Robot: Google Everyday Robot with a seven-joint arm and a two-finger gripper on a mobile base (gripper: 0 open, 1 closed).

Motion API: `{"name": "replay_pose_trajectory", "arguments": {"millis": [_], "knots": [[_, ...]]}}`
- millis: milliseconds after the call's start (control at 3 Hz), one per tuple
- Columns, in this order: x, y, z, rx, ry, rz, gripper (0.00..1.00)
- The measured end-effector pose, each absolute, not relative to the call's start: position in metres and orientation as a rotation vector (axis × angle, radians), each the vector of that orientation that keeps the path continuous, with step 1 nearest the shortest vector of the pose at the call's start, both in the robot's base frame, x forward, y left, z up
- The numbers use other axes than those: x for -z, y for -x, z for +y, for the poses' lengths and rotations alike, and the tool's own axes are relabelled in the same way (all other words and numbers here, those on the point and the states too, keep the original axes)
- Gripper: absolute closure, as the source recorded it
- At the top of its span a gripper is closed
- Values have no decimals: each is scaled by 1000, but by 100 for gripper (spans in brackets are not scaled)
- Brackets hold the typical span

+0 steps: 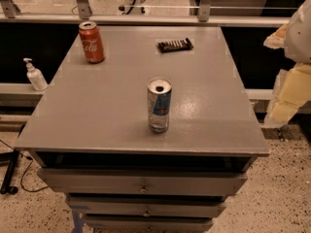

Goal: Pick coke can

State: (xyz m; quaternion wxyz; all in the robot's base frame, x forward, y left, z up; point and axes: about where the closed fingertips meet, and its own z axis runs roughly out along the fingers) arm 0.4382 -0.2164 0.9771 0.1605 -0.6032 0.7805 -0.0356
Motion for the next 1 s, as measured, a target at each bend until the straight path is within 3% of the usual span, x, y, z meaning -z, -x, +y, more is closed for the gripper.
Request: {"name": "replay_pose_trajectory", "arguments": {"millis": [667, 1000], "knots": [[-981, -443, -212, 112, 1725, 2190, 0], [-981, -471, -198, 85, 1734, 2104, 0]]}}
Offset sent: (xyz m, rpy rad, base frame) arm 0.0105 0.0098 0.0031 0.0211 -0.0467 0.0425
